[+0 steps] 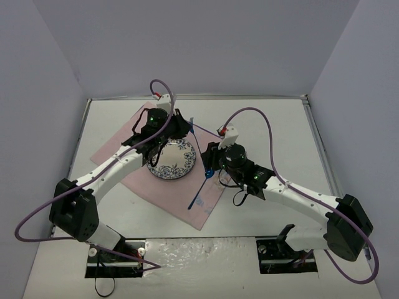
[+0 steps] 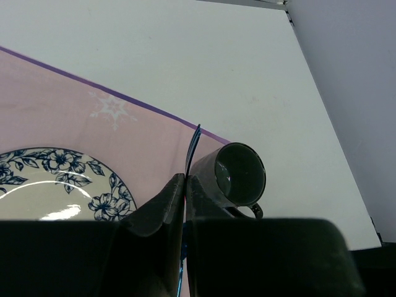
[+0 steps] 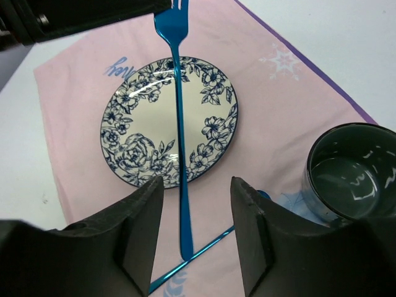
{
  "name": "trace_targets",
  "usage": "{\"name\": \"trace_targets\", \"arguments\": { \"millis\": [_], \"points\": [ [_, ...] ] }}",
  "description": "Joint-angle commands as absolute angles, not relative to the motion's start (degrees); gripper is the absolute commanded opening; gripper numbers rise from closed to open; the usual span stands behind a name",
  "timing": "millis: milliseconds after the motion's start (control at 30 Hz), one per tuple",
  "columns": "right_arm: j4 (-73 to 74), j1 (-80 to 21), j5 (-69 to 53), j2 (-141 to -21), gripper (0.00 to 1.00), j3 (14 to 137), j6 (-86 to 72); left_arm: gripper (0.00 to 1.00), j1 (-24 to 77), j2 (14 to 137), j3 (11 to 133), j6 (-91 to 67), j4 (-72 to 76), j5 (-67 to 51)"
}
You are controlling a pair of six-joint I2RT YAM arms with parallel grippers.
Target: Set the dinner table for one person
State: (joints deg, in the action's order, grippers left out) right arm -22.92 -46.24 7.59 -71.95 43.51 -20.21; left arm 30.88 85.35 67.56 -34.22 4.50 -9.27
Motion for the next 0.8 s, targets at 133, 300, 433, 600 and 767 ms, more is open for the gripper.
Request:
{"name": "trace_targets", "arguments": {
  "millis": [133,300,433,600,767],
  "points": [
    [-25.99,-46.58,5.71,-69.94,0.73,44.81,-20.04,0.00,25.77,80.10,68.71,-24.84,6.30,-19.84],
    [-23.34,-46.41,6.75,-66.41,0.89,44.65,-18.57,0.00,19.32,80.33,73.82,-13.80,-7.33,-27.63],
    [-21.97,-46.26,7.09,-64.27,0.99,43.59,-18.98,0.00,14.18,81.31,77.45,1.20,-20.59,-31.30],
    [-20.97,-46.13,6.76,-62.60,1.00,42.15,-18.96,0.00,10.02,84.18,81.73,19.20,-32.50,-32.82],
    [-20.22,-45.75,6.15,-61.04,1.00,41.66,-18.41,0.00,4.80,90.47,87.53,29.34,-40.99,-37.39]
  ]
}}
